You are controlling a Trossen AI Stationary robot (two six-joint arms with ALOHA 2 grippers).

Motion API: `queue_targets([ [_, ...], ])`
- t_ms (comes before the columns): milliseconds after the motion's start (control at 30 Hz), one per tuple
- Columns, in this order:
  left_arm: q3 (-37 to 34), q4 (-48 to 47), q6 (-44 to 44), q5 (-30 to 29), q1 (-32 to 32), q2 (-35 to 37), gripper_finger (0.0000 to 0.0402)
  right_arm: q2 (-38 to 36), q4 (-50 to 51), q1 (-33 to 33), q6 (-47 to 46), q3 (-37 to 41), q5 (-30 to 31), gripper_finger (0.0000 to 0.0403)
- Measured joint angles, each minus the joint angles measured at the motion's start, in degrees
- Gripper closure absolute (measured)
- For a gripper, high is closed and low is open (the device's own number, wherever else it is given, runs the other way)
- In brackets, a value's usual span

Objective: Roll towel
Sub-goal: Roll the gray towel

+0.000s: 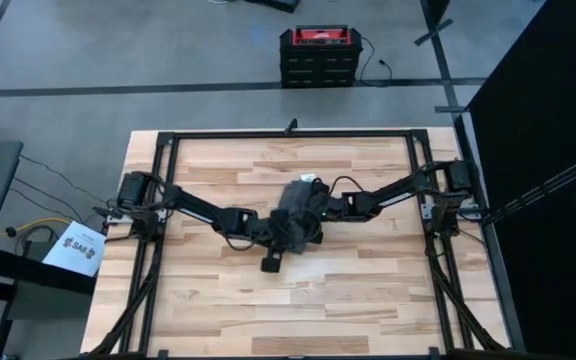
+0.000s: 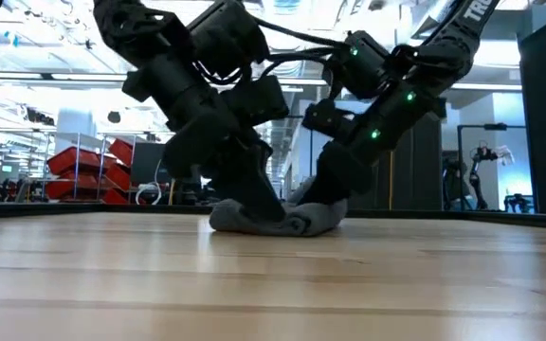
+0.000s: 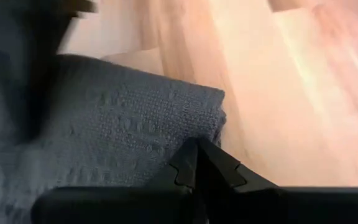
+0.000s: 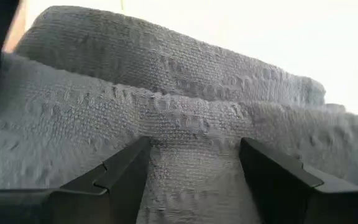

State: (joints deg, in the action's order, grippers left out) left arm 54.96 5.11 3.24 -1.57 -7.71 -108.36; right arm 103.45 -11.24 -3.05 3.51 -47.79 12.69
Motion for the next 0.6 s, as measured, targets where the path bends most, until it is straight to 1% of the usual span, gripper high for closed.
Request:
queue_targets([
  [100, 0.07, 3.13, -0.11, 0.17, -0.84, -1.44, 0.0402, -3.13, 0.04, -1.89, 2.68, 0.0, 0.22, 0.0163],
  [167, 0.04, 3.86, -0.39, 0.31, -0.95, -2.01, 0.0402, -4.21, -0.91, -3.94, 2.77, -0.15, 0.48, 0.0163],
  [233, 0.04, 3.82, -1.0, 0.22, -0.95, -2.09, 0.0402, -4.15, -0.99, -6.0, 2.73, -0.15, -1.58, 0.0163],
  [300, 0.04, 3.69, -1.39, -0.51, -0.99, -2.13, 0.0402, -3.4, -1.45, -7.69, 1.56, -0.16, -4.71, 0.0163],
  [367, 0.04, 3.63, -2.09, -1.59, -1.06, -2.18, 0.0402, -2.48, -1.48, -9.0, 0.44, -0.22, -6.25, 0.0163],
  [600, -0.07, 3.95, -4.08, -2.48, -1.34, -2.31, 0.0402, 1.81, -2.4, -11.75, -1.21, -0.07, -7.21, 0.0163],
])
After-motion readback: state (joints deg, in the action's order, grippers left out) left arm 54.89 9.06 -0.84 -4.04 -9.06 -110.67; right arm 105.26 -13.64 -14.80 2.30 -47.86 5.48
